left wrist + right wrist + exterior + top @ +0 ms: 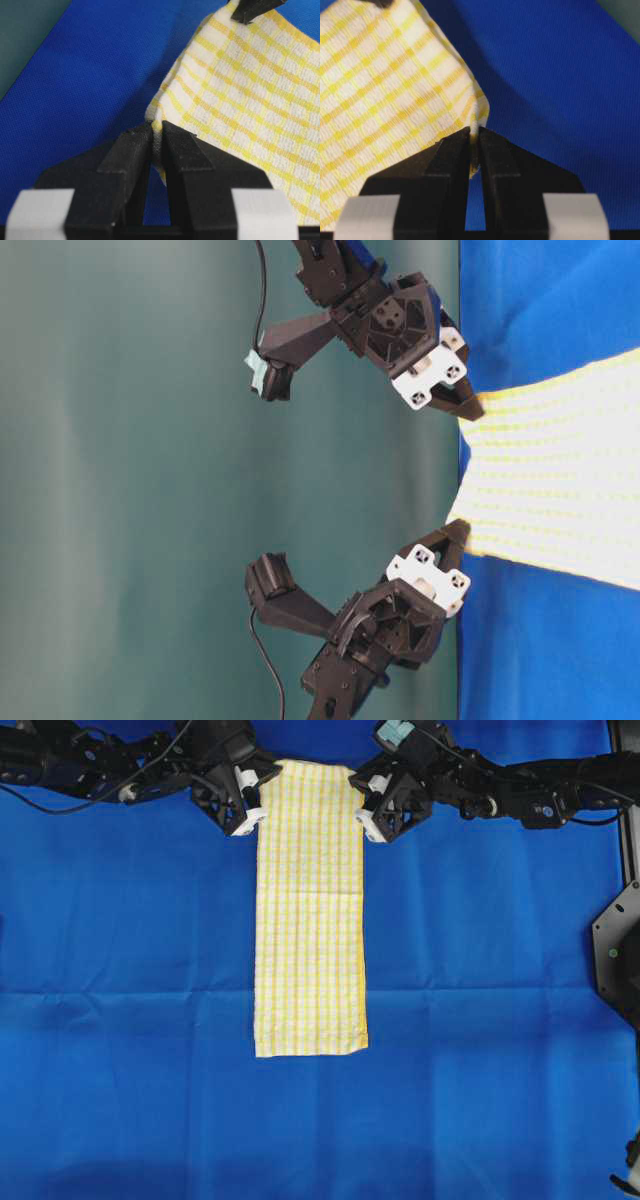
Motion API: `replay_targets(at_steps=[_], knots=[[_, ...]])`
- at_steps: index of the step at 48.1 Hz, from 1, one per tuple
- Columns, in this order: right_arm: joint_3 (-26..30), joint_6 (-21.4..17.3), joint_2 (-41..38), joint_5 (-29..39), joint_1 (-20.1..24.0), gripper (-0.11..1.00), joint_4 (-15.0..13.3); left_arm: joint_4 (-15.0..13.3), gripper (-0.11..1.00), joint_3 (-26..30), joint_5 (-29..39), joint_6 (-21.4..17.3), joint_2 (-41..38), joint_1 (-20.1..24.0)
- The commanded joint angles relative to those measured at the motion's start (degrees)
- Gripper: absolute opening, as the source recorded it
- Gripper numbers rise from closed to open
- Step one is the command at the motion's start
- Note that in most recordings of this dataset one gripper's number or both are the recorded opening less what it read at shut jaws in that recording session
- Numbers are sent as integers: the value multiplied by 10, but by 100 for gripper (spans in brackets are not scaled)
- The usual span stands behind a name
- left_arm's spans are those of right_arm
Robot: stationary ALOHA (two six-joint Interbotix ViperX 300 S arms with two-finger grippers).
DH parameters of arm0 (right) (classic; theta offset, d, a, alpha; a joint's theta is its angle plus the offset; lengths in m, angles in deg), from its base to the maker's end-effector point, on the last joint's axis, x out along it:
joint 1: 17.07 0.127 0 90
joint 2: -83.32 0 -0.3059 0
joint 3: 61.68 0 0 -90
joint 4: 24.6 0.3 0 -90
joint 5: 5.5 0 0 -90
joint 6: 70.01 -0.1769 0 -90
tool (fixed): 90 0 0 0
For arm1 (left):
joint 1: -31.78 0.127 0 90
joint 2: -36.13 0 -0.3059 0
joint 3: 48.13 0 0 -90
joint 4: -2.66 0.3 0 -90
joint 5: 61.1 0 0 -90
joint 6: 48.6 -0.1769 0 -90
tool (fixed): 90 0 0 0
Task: Fold the yellow towel.
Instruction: 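Fold the top end down toward the bottom end with both grippers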
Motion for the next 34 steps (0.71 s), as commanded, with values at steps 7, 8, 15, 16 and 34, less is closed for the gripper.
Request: replay_targets(at_steps=[7, 8, 15, 16, 34], knots=[[-27, 0, 52, -5, 35, 4, 18, 1, 6, -18, -4, 3, 34, -33], [-32, 0, 55, -5, 41, 4, 23, 1, 6, -22, -3, 4, 37, -38], [-70, 0, 85, -25, 95, 4, 50, 0, 6, -47, -8, 11, 61, -84], [-76, 0, 90, -29, 104, 4, 54, 0, 6, -51, -8, 11, 64, -92], [-129, 0, 116, -89, 279, 4, 157, -4, 6, -108, -8, 65, 107, -247]])
